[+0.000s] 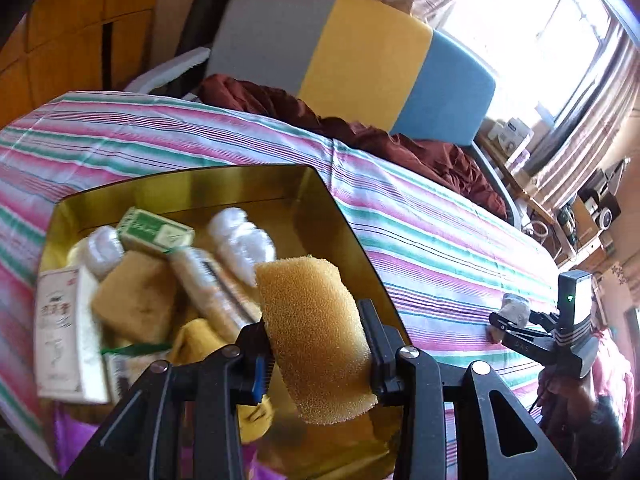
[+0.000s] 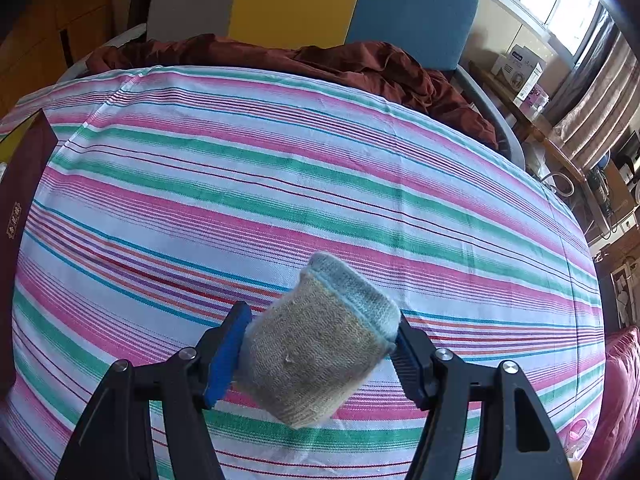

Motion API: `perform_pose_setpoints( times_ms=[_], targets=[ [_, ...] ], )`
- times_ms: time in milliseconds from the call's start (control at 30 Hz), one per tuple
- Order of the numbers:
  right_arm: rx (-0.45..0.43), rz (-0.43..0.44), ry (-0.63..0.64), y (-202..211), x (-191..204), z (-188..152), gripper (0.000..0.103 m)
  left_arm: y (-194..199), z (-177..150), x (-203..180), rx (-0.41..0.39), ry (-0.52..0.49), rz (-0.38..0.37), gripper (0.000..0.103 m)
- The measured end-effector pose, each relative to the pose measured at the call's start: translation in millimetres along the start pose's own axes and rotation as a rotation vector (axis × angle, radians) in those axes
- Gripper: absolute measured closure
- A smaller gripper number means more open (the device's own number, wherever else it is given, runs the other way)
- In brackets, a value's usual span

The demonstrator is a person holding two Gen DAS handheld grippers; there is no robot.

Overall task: Organize objects
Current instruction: 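Carry the yellow sponge into the gold box and open the left gripper, then carry the knit sock into the gold box and release it with the right gripper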

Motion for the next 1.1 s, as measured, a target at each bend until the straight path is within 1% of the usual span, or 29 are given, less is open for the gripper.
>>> perform_pose_setpoints(
  times_ms=[67,133,200,233,267,300,367,433,467,500,567,600,633,733,967,1100],
  targets=[
    [0.001,0.002,0.001,0,0,0,0.036,-16,6,-4,0.041,-0.006,0.009,0.065],
    [0.001,0.002,0.002,0,-1,1,0.036,-29,11,-5,0.062,-0.014,0.014,0.065],
    [0.002,0.003,0.005,-1,0,2,0.036,-47,18,-2,0.092,-0.025,0.056,0.065],
    [0.002,0.004,0.006,-1,0,3,0.036,-57,20,2,0.123,-0.018,0.065,0.065],
    [0.003,0.005,0.006,-2,0,3,0.036,-66,23,7,0.144,0.010,0.075,0.065],
    [0.004,0.007,0.006,-2,0,4,0.036,-72,25,12,0.155,0.026,0.084,0.065],
    [0.004,0.009,0.006,-3,0,4,0.036,-82,28,17,0.160,0.026,0.123,0.064],
    [0.005,0.009,0.007,-4,0,5,0.036,-90,33,22,0.152,0.015,0.169,0.061],
    [0.005,0.009,0.008,-5,0,6,0.036,-91,35,25,0.142,0.021,0.171,0.061],
    [0.005,0.009,0.008,-5,0,6,0.036,-91,37,28,0.137,0.033,0.172,0.058],
    [0.006,0.011,0.005,-6,0,6,0.036,-86,38,30,0.134,0.065,0.159,0.050],
    [0.006,0.012,0.004,-6,0,6,0.035,-83,38,28,0.126,0.069,0.149,0.044],
    [0.007,0.011,0.003,-7,0,6,0.035,-79,37,26,0.116,0.063,0.145,0.041],
    [0.007,0.012,0.000,-7,1,6,0.035,-63,31,19,0.080,0.019,0.150,0.041],
    [0.005,0.016,-0.015,-6,1,5,0.036,-18,8,11,-0.014,-0.026,0.160,0.041],
    [0.003,0.025,-0.009,-3,6,3,0.036,5,-8,11,-0.041,-0.052,0.169,0.040]
  ],
)
Point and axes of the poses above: each gripper's, at about its wrist camera, not at the fingertips, and y roughly against the way its jaws point, x to its left, z to its top, the point moved 2 cm from there along -y, roughly the way its jaws point, and after that the axes turned 3 degrees about -z, right-handed, at the moved point
